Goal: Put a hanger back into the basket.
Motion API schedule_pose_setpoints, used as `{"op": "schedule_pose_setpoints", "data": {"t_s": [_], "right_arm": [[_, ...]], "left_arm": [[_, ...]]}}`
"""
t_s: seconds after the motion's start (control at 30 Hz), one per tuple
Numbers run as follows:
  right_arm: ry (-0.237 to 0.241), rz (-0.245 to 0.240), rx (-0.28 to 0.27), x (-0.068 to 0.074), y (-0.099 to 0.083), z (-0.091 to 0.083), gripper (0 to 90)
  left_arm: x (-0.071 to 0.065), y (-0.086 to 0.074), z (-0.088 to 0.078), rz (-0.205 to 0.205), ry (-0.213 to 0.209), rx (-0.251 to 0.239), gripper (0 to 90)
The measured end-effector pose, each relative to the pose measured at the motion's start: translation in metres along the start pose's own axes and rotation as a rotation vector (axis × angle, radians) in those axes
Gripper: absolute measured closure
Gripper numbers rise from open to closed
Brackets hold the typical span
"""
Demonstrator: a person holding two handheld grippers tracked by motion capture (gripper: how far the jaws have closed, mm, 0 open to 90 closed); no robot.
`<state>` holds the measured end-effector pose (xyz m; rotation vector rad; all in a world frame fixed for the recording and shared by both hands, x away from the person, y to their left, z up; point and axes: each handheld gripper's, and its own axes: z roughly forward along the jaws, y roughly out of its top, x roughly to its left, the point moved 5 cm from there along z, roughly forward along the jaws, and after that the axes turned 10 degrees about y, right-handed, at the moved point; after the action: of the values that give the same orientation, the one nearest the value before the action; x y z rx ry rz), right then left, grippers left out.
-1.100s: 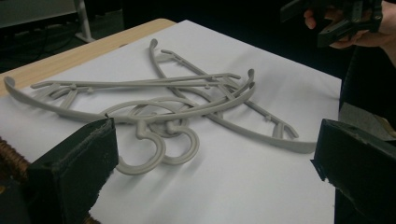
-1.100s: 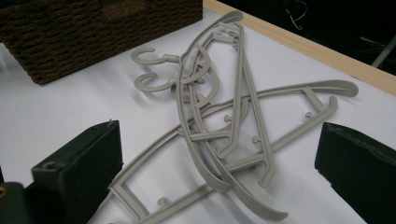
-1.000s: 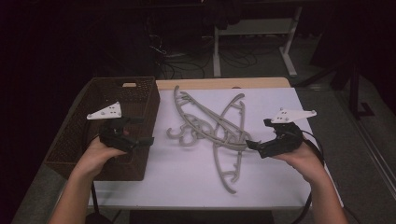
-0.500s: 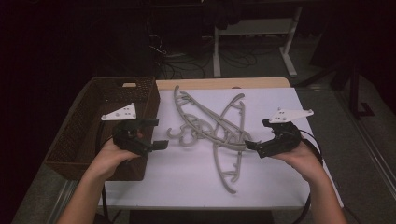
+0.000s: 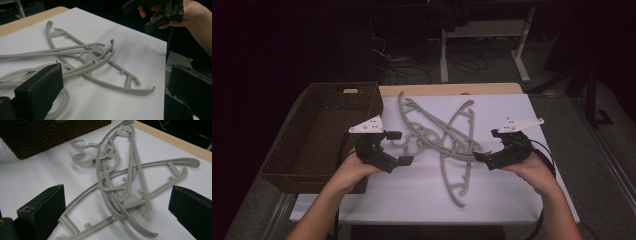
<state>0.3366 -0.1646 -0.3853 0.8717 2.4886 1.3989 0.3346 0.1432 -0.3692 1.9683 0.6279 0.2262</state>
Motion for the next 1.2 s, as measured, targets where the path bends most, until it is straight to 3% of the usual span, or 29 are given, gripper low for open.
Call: {"op": "schedule_pose_setpoints", "data": {"t_s": [0.13, 0.27, 0.53, 0.77, 1.0, 1.07, 1.2], "right_arm": [[0.005, -0.002, 0.003, 0.0, 0.0, 0.004, 3.8], [0.021, -0.006, 0.04, -0.001, 0.001, 0.018, 7.4], [0.081, 0.008, 0.051, -0.003, 0.01, 0.041, 18.7], [0.121, -0.013, 0.081, -0.001, 0.018, 0.069, 26.8], [0.135, -0.021, 0.113, -0.001, 0.022, 0.098, 44.4], [0.144, -0.022, 0.135, -0.003, 0.022, 0.113, 52.2], [0.17, -0.02, 0.168, -0.002, 0.022, 0.131, 58.4]], "left_arm": [[-0.003, -0.008, 0.012, 0.001, 0.004, 0.002, 0.0], [-0.005, -0.02, 0.021, -0.005, -0.003, 0.006, 0.0], [-0.011, -0.033, 0.027, 0.002, -0.006, 0.008, 0.0], [-0.013, -0.049, 0.029, -0.003, -0.015, 0.035, 0.0], [-0.011, -0.056, 0.033, -0.018, -0.016, 0.046, 0.0], [-0.011, -0.056, 0.034, -0.02, -0.016, 0.047, 0.0], [-0.009, -0.057, 0.034, -0.022, -0.015, 0.049, 0.0]]}}
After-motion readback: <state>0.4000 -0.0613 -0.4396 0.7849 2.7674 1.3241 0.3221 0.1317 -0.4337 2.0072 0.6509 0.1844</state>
